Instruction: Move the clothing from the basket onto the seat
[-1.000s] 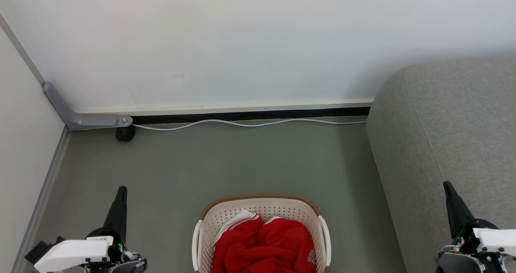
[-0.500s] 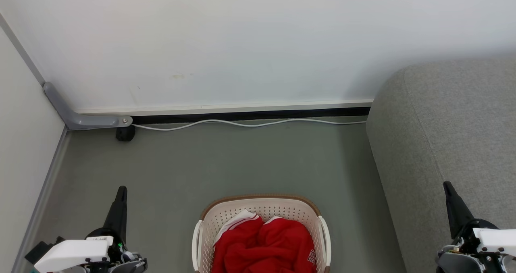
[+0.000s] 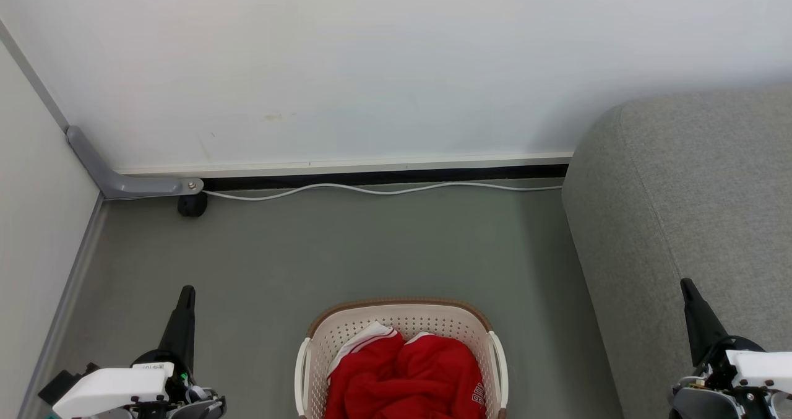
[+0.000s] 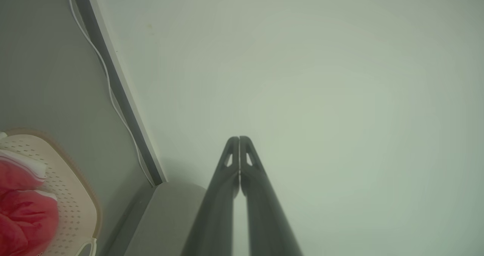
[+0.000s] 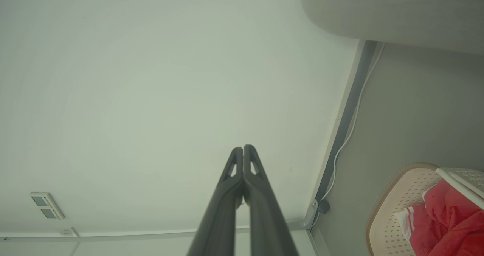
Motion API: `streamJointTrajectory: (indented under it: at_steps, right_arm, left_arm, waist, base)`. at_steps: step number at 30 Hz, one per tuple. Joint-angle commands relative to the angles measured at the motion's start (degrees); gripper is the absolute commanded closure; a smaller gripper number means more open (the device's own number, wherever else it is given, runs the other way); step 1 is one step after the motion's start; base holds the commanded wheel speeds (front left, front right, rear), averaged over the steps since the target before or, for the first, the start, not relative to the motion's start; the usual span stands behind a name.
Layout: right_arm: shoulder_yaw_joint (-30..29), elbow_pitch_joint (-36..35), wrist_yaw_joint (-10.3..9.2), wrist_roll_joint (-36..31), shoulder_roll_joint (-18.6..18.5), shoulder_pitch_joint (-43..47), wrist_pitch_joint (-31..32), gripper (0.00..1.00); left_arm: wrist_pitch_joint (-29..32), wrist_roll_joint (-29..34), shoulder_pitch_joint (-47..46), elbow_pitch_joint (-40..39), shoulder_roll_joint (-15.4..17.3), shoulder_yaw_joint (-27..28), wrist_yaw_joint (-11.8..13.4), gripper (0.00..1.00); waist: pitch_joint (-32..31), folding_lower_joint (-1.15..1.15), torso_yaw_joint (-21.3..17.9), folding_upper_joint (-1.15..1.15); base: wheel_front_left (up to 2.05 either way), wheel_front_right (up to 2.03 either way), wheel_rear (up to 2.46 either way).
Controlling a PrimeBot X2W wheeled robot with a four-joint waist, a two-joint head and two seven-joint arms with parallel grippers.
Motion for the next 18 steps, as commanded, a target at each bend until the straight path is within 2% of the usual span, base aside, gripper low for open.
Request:
streamJointTrajectory:
  at_steps: [1,18]
  right_arm:
    - [0.98,-1.79,0.09,0.67,-0.60,-2.01,0.43,1.00]
    - [0.98,-1.79,0.09,0.67,-0.60,-2.01,0.43,1.00]
  left_arm:
    - [0.34,-0.23,-3.32,-1.65,0.95,1.86,-0.48,1.00]
    - [0.34,-0.23,-3.32,-1.65,0.95,1.86,-0.48,1.00]
  waist:
    - [0.00,0.00,0.00,0.00]
    - [0.00,0.00,0.00,0.00]
  base:
    - [0.00,0.00,0.00]
    - [0.00,0.00,0.00]
